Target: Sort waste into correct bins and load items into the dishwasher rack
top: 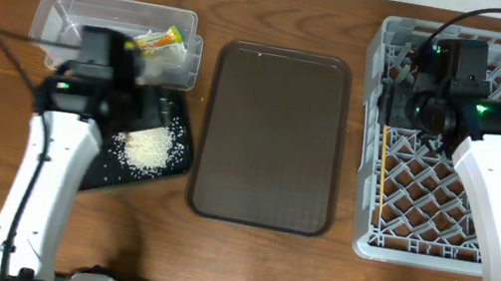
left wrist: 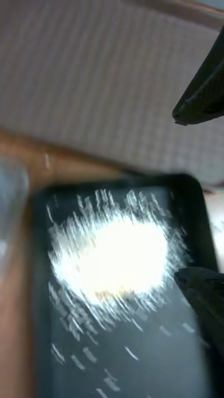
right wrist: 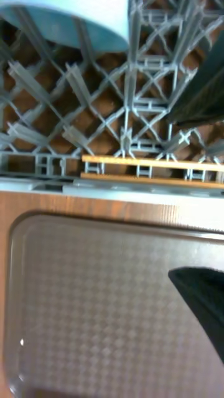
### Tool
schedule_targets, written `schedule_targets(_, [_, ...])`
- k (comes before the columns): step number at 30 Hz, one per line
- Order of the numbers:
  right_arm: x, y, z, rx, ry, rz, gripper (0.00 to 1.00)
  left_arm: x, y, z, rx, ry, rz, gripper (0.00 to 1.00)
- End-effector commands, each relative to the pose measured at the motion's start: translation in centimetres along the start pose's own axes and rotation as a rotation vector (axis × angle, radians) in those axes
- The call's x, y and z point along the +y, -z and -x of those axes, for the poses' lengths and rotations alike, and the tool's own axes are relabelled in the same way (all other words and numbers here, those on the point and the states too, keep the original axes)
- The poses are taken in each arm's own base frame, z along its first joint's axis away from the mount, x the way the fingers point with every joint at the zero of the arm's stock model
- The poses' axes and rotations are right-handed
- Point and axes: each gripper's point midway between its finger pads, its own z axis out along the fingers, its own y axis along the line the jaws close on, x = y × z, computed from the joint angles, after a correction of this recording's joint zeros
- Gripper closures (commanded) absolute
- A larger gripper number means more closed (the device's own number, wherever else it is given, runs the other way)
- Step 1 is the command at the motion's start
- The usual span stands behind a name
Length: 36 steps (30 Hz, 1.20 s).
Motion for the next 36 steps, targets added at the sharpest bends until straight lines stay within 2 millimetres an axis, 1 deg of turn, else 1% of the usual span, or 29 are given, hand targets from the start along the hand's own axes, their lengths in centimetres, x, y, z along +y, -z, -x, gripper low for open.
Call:
schedule_targets(1, [0.3, 0.1, 0.0, 0.008, -0.036, 0.073, 0.23, -3.5, 0.0, -0.7, 0.000, -0.196, -0.051, 0.24])
schedule_targets(4, [-0.2, 0.4, -0.3, 0.029, -0.081, 0.137, 0.21, -4.8, -0.2, -2.1, 0.036, -0.292, -0.065, 0.23])
schedule_targets(6, [-1.1, 0.7, -0.8, 0.050, -0.121, 0.154, 0.20, -4.7, -0.2, -3.0, 0.072, -0.319, -0.057, 0.23])
schedule_targets(8, [-2.2, 0.8, -1.7, 0.085, -0.156, 0.138, 0.16, -3.7, -0.2, -3.7, 0.104, -0.309, -0.022, 0.23])
schedule_targets(10, [-3.4, 1.0, -3.0, 0.134, -0.179, 0.105, 0.13, -2.5, 0.0, -4.3, 0.136, -0.287, 0.020, 0.23])
schedule_targets(12, [-4.8, 1.2, -4.4, 0.189, -0.197, 0.031, 0.09, -1.6, 0.2, -5.0, 0.172, -0.252, 0.040, 0.23])
schedule_targets(15, [-6.1, 1.6, -6.2, 0.256, -0.199, -0.053, 0.01, -0.5, 0.5, -5.6, 0.208, -0.185, 0.064, 0.23])
schedule_targets(16, [-6.2, 1.7, -6.5, 0.269, -0.200, -0.060, 0.01, -0.3, 0.6, -5.7, 0.212, -0.170, 0.068, 0.23])
schedule_targets(20, [-5.9, 2.1, -7.6, 0.312, -0.200, -0.061, 0.01, 0.0, 1.3, -5.7, 0.195, -0.142, 0.069, 0.23])
schedule_targets(23, [-5.2, 2.5, -7.7, 0.290, -0.180, -0.054, 0.01, -0.1, 2.2, -5.9, 0.150, -0.145, 0.057, 0.23])
schedule_targets(28, [-3.9, 3.8, -7.4, 0.169, -0.124, -0.045, 0.01, 1.1, 3.8, -6.2, 0.023, -0.156, 0.090, 0.23])
schedule_targets(32, [-2.7, 4.9, -8.0, 0.055, -0.080, -0.022, 0.01, 1.0, 5.6, -6.5, -0.115, -0.166, 0.050, 0.23])
schedule_targets(36, [-2.3, 6.2, -8.9, -0.078, -0.051, -0.019, 0.01, 0.9, 7.0, -6.7, -0.258, -0.113, 0.001, 0.23])
